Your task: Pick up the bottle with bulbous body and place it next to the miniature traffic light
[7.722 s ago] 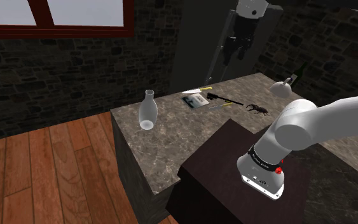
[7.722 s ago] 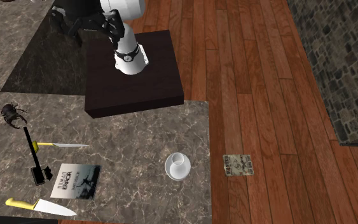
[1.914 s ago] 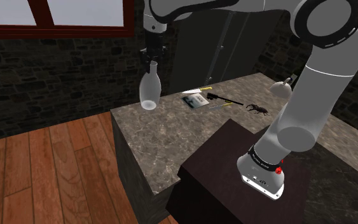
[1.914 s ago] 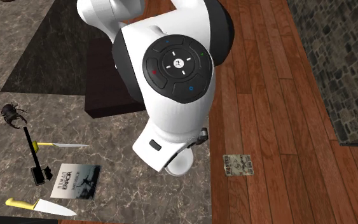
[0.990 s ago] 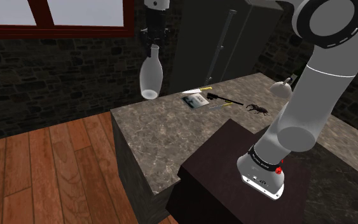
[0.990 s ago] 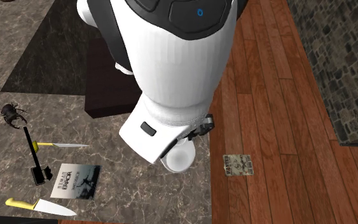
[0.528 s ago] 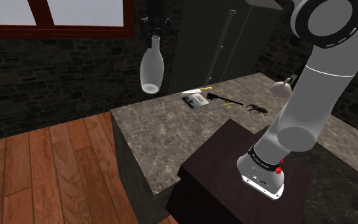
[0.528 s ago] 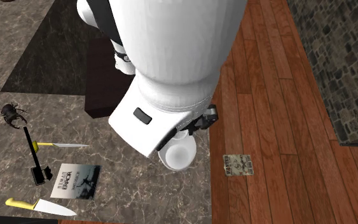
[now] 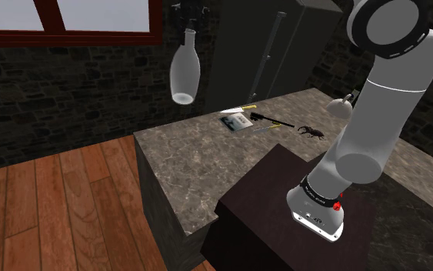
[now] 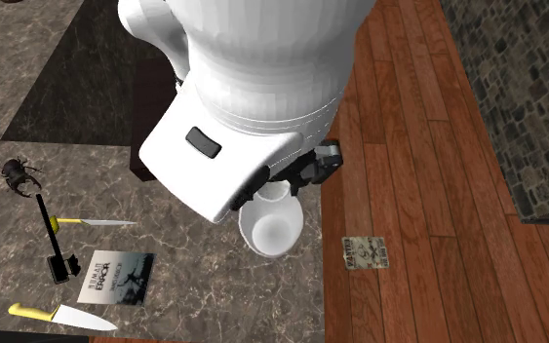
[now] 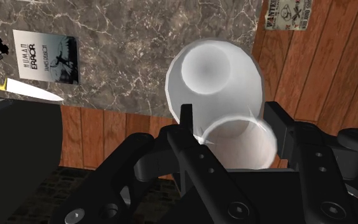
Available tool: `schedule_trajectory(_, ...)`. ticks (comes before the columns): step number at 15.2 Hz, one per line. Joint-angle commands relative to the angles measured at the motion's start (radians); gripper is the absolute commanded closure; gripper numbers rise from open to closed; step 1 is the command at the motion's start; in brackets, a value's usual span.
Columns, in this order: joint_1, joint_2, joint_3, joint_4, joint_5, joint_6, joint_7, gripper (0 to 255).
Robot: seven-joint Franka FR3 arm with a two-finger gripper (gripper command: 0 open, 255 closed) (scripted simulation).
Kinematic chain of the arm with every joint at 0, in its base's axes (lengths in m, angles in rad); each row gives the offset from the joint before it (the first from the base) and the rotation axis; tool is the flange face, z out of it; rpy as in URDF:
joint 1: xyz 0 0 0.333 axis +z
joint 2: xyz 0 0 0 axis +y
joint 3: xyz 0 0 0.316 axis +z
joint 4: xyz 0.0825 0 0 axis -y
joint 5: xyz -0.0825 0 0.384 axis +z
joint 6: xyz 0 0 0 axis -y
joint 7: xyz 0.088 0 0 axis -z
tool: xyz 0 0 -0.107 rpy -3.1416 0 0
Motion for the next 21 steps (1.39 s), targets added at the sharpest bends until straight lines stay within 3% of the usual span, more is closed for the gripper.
schedule_trajectory(1, 0.001, 0.010, 0.000, 0.034, -0.002, -0.025, 0.001, 255)
schedule_trajectory(10, -0.107, -0.269, -0.079, -0.321, 0.030, 0.053, -0.181, 255)
schedule_trajectory(21, -0.208, -0.489, -0.217, -0.558, 0.000, 0.071, -0.419, 255)
